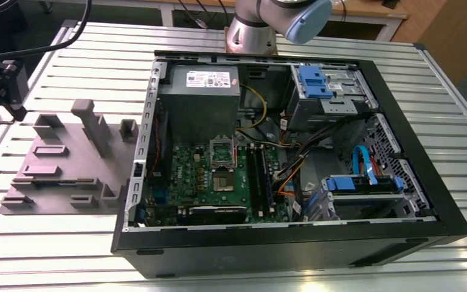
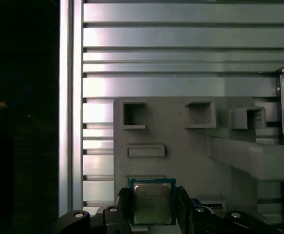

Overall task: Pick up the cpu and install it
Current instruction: 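Pick up the cpu and move it towards the insertion slot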

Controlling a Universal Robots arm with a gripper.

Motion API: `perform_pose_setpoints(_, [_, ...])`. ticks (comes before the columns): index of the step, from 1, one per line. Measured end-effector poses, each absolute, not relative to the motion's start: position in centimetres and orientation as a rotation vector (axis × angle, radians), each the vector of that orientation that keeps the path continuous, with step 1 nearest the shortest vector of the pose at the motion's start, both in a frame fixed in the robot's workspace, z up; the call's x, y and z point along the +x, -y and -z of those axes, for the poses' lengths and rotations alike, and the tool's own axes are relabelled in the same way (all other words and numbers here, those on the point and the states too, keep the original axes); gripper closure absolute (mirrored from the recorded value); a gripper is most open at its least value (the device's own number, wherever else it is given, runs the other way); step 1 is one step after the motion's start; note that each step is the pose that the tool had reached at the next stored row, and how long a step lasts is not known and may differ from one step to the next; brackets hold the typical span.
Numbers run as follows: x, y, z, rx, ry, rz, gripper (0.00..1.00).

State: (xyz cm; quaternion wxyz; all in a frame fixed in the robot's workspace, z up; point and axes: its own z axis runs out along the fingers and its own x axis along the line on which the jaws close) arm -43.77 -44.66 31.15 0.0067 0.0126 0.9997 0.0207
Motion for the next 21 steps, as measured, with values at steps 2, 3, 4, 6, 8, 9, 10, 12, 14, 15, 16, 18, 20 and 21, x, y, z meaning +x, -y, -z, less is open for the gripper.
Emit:
perform_pose_setpoints(2, [-43.8,44.7,-31.5,0.039,-3.127,-0.066,0.53])
perform_pose_setpoints(3, [-43.8,44.7,-31.7,0.039,-3.127,-0.066,0.53])
perform_pose_setpoints(4, [-43.8,44.7,-31.9,0.039,-3.127,-0.066,0.53])
perform_pose_setpoints(6, [-43.8,44.7,-32.3,0.039,-3.127,-0.066,0.53])
perform_pose_setpoints(8, [-43.8,44.7,-32.7,0.039,-3.127,-0.066,0.53])
perform_pose_setpoints(9, [-43.8,44.7,-32.9,0.039,-3.127,-0.066,0.53])
perform_pose_setpoints(10, [-43.8,44.7,-33.1,0.039,-3.127,-0.066,0.53])
perform_pose_setpoints(12, [-43.8,44.7,-33.5,0.039,-3.127,-0.066,0.53])
perform_pose_setpoints(14, [-43.8,44.7,-33.9,0.039,-3.127,-0.066,0.53])
perform_pose_setpoints(15, [-43.8,44.7,-34.1,0.039,-3.127,-0.066,0.53])
perform_pose_setpoints(16, [-43.8,44.7,-34.4,0.039,-3.127,-0.066,0.53])
perform_pose_setpoints(18, [-43.8,44.7,-34.7,0.039,-3.127,-0.066,0.53])
perform_pose_setpoints(20, [-43.8,44.7,-35.0,0.039,-3.127,-0.066,0.53])
perform_pose_setpoints(21, [-43.8,44.7,-35.1,0.039,-3.127,-0.066,0.53])
